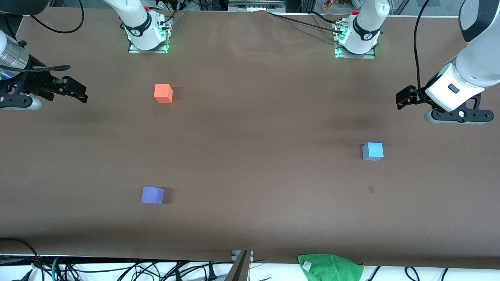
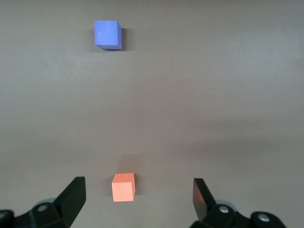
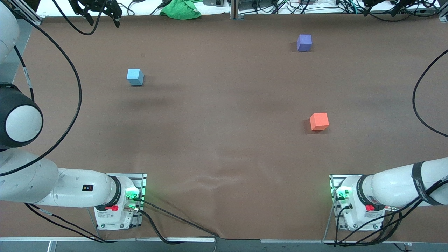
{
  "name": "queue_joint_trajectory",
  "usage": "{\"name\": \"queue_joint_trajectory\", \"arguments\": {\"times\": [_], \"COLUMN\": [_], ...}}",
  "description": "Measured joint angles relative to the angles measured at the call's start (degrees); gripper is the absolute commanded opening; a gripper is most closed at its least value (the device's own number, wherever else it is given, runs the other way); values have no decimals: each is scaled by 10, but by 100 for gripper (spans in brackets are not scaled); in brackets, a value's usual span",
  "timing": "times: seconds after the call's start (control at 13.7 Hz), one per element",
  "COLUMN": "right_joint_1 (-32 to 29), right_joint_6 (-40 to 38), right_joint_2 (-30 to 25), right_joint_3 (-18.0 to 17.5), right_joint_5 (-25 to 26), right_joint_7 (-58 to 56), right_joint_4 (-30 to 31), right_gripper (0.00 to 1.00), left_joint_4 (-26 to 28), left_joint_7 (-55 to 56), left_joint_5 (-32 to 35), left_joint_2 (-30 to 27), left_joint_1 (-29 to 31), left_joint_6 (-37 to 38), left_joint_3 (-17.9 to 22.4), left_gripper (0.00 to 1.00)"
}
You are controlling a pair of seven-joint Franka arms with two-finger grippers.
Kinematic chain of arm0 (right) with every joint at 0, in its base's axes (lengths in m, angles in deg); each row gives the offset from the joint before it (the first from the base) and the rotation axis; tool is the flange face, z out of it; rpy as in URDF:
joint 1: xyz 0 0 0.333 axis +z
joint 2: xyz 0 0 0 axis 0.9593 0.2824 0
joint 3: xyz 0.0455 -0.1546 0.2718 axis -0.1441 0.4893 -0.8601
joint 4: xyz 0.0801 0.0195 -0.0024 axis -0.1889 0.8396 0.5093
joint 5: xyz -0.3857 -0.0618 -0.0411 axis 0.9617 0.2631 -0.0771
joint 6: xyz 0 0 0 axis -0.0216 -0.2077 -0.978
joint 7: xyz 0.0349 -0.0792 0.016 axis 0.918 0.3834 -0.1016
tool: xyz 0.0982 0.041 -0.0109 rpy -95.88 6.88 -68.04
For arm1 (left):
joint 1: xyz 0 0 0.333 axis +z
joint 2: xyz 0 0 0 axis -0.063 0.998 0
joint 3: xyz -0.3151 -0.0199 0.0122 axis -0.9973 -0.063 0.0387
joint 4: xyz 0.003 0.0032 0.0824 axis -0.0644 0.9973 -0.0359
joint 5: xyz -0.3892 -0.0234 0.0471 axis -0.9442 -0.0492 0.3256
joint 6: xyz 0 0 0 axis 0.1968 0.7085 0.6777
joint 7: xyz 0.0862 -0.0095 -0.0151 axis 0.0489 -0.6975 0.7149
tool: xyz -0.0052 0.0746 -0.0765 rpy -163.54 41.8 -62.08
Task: Place blue block between orange and purple blocks
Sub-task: 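Move the left gripper toward the light-blue cube, then lower the left gripper over the light-blue cube and close on it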
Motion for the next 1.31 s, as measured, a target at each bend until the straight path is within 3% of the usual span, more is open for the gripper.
{"name": "queue_joint_trajectory", "arguments": {"times": [0.36,0.8,1.31], "right_joint_1": [0,0,-1], "right_joint_6": [0,0,-25], "right_joint_2": [0,0,3], "right_joint_3": [0,0,5], "right_joint_5": [0,0,0], "right_joint_7": [0,0,0], "right_joint_4": [0,0,1], "right_gripper": [100,100,100], "left_joint_4": [0,-1,10], "left_joint_7": [0,-1,-10], "left_joint_5": [0,0,0], "left_joint_2": [6,69,242], "left_joint_1": [3,11,21], "left_joint_6": [7,-3,-230], "left_joint_3": [1,7,8], "left_gripper": [100,100,100]}}
